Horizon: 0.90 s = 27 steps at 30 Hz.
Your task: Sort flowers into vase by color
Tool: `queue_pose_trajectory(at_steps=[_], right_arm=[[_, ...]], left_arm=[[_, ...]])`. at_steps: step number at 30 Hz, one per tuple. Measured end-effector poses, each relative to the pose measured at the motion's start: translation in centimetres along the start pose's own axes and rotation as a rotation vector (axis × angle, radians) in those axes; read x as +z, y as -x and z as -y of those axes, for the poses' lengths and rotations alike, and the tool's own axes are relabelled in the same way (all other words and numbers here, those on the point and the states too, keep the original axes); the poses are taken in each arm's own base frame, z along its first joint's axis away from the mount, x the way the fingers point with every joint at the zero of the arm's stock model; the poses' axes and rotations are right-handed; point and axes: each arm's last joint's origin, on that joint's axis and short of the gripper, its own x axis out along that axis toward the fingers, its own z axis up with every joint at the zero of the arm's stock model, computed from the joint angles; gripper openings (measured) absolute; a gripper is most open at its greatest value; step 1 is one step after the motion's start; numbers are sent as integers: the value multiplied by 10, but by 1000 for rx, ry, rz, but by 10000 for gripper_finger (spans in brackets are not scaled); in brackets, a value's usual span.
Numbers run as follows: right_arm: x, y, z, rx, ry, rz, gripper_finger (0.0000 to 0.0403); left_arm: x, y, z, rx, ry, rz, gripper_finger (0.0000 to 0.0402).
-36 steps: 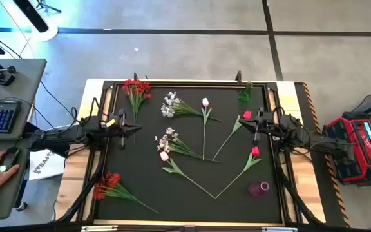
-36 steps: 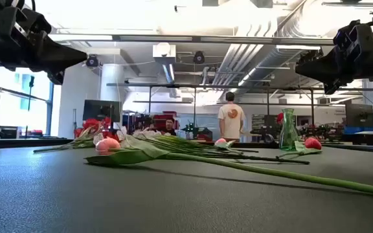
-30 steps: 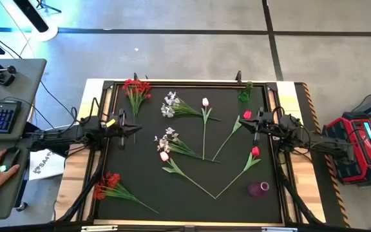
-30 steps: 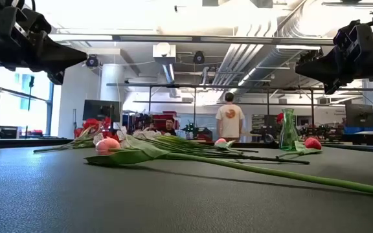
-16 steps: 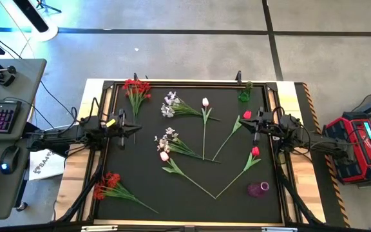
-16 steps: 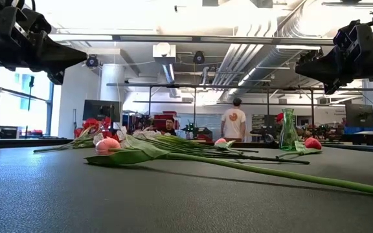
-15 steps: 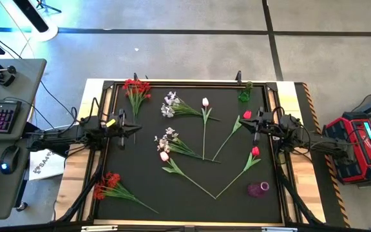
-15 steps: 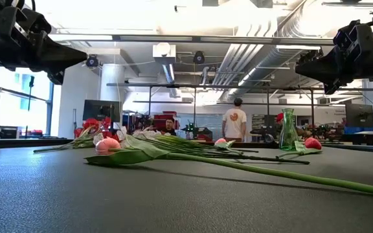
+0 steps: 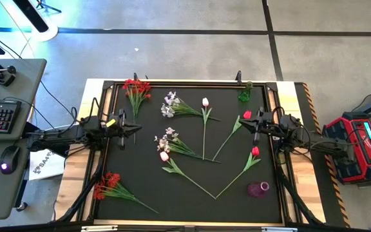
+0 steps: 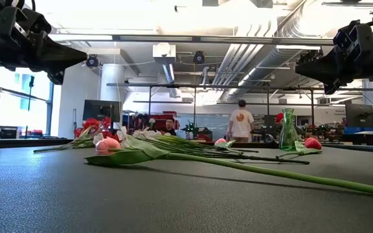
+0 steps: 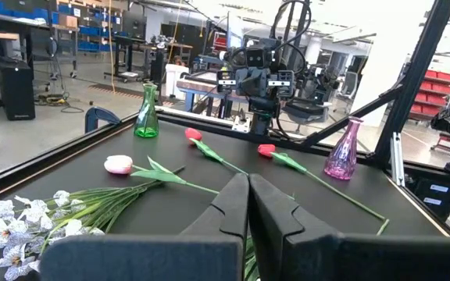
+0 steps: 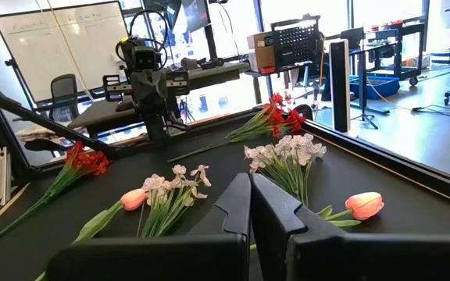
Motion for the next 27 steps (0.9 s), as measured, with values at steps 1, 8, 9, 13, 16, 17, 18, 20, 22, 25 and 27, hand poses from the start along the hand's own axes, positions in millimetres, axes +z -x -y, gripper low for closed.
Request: queue_pose_trajectory(at_steps=[1,8,9,13,16,17,18,20,22,25,27], right_arm=[[0,0,0,0,0,0,0],[0,0,0,0,0,0,0],[0,0,0,0,0,0,0],[0,0,0,0,0,0,0],[0,0,0,0,0,0,0],[0,0,0,0,0,0,0],[0,0,0,0,0,1,0],[0,0,0,0,0,0,0],[0,0,0,0,0,0,0],[0,0,0,-7,0,3,0],[1,0,2,-49,3,15,0]], left_arm=[[0,0,0,0,0,0,0],[0,0,0,0,0,0,0],[0,0,0,0,0,0,0],[0,0,0,0,0,0,0],[0,0,0,0,0,0,0],[0,0,0,0,0,0,0],[0,0,0,0,0,0,0],[0,0,0,4,-34,0,0],[0,0,-1,25,-162,5,0],[1,0,-1,45,-363,3,0],[1,0,-2,63,-459,7,0]])
